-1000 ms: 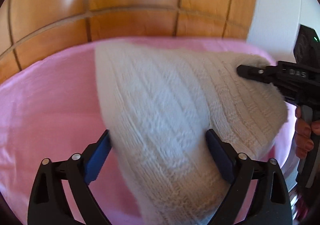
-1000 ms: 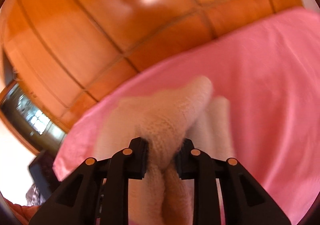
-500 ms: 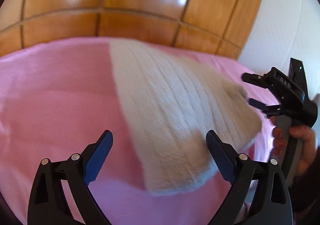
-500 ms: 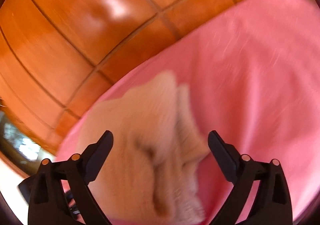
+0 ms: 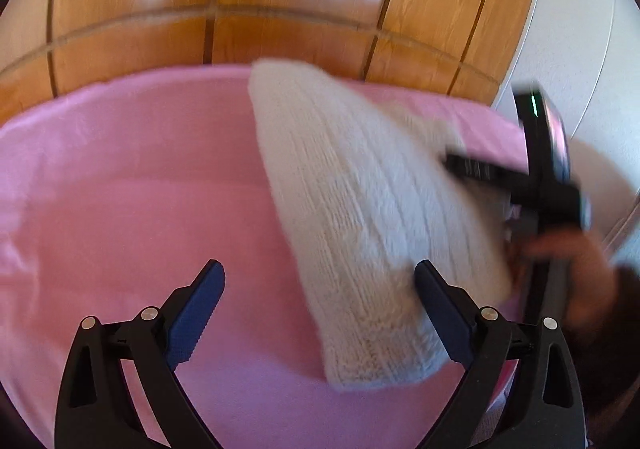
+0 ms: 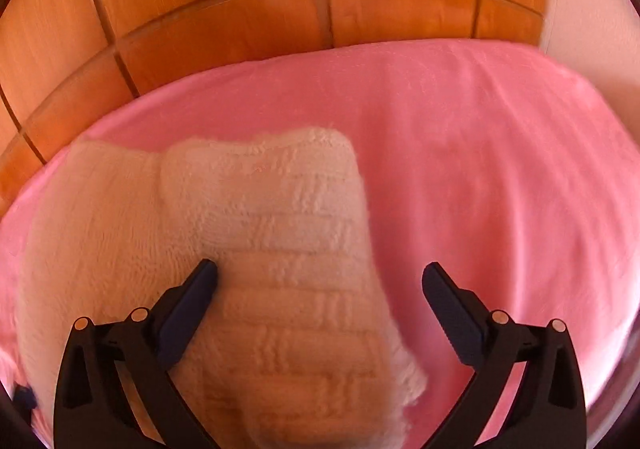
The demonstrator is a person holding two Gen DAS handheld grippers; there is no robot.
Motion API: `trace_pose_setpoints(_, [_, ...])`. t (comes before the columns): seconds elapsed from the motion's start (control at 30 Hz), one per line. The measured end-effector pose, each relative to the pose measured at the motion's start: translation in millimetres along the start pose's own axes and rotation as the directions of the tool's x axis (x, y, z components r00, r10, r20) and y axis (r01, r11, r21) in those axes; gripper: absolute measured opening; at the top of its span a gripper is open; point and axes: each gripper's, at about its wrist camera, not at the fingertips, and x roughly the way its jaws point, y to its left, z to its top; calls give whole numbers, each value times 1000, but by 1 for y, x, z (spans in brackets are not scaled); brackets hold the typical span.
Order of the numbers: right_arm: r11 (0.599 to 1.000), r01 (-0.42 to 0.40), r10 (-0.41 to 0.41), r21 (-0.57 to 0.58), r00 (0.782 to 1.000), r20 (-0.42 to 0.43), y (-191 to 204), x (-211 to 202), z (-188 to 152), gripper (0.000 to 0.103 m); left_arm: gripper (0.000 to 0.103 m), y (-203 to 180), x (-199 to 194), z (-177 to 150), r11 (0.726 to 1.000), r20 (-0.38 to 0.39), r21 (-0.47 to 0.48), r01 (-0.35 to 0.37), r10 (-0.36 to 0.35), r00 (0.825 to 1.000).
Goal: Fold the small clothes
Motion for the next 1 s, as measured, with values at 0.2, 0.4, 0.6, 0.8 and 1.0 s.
trace_pose_setpoints(0.2, [998, 15, -20, 69, 997, 70, -18, -17, -21, 101, 95, -12, -5, 51, 999, 100, 16, -29, 28, 995])
trace_pose_setpoints(0.4, [997, 67, -73, 45, 987, 143, -5, -42, -37, 101, 94, -40, 33, 84, 982, 96, 109, -154, 144, 985])
trace_pose_setpoints(0.6, [995, -22, 11, 102, 995, 104, -13, -30, -29, 101, 86, -7, 86, 38, 969, 59, 112, -221, 215, 975])
trace_pose_setpoints(0.8, [995, -27, 16, 95, 994, 111, -11, -32, -28, 101, 86, -12, 76, 32, 958, 102, 133, -253, 241, 965])
trace_pose_setpoints(1.0, [995, -32, 20, 98, 993, 119, -10, -30, -27, 101, 86, -4, 58, 22, 980, 96, 47, -191, 186, 978])
